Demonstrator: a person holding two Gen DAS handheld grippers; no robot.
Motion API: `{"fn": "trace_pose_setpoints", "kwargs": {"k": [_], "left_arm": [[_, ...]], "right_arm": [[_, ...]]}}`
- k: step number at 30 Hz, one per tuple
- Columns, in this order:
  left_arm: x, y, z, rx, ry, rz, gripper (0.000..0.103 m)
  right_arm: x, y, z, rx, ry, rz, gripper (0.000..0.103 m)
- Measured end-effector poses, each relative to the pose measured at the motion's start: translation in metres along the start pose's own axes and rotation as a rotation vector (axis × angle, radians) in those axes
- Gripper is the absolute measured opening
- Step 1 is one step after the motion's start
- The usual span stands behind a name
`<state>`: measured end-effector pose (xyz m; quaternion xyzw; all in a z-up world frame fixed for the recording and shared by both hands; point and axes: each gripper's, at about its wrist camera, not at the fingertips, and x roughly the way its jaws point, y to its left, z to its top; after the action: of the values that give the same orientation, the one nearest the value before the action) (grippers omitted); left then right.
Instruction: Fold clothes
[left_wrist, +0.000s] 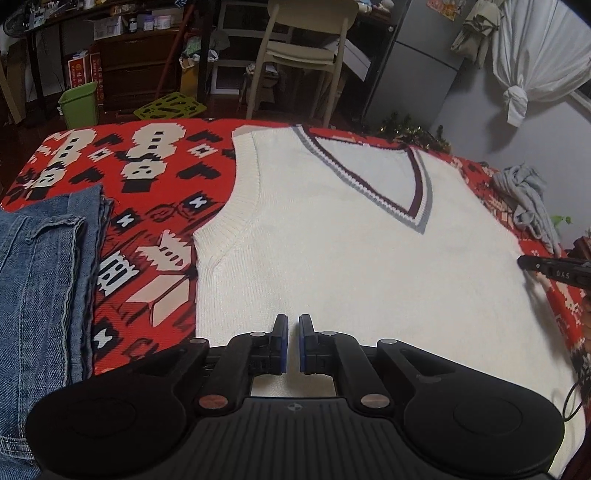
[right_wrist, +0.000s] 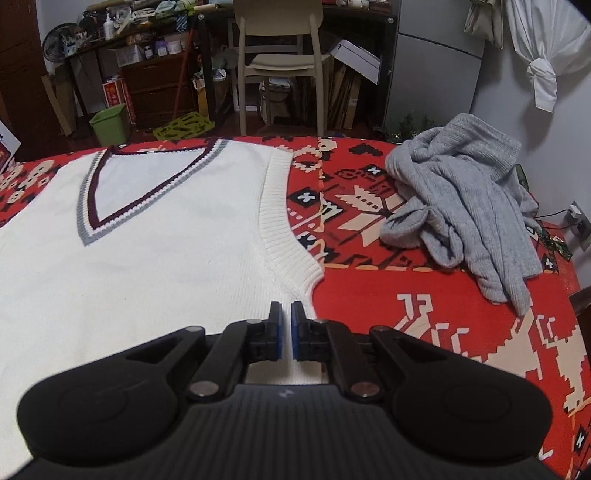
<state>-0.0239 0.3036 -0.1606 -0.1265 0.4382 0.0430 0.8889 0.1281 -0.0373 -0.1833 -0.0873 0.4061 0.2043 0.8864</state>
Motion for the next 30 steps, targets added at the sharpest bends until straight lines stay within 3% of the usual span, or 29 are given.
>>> {"fn": "trace_pose_setpoints", "kwargs": {"k": [10, 18, 21, 25, 27, 30], "left_arm": [[0.0, 0.013, -0.001, -0.024, -0.004, -0.014, 0.005], [0.024, 0.022, 0.031, -0.019, -0.025, 0.038, 0.005], [0.025, 0.031, 0.034, -0.046, -0.018, 0.015, 0.003], [0.014, 0.03, 0.021, -0.006, -0.027, 0.048, 0.003], [0.006, 0.03, 0.013, 0.002, -0.017, 0.059, 0.003], [-0.004, 0.029, 0.005, 0.011, 0.002, 0.077, 0.003]], "right_arm": [[-0.014, -0.007, -0.022, 0.01, 0.004, 0.006, 0.003], [0.01, -0.003, 0.01, 0.005, 0.015, -0.015, 0.003], [0.012, -0.002, 0.012, -0.003, 0.013, -0.022, 0.002], [0.004, -0.005, 0.001, -0.008, 0.013, -0.044, 0.004], [-0.004, -0.011, -0.009, 0.01, 0.015, -0.048, 0.014], [-0.021, -0.017, -0.023, 0.027, 0.028, -0.028, 0.014]]}}
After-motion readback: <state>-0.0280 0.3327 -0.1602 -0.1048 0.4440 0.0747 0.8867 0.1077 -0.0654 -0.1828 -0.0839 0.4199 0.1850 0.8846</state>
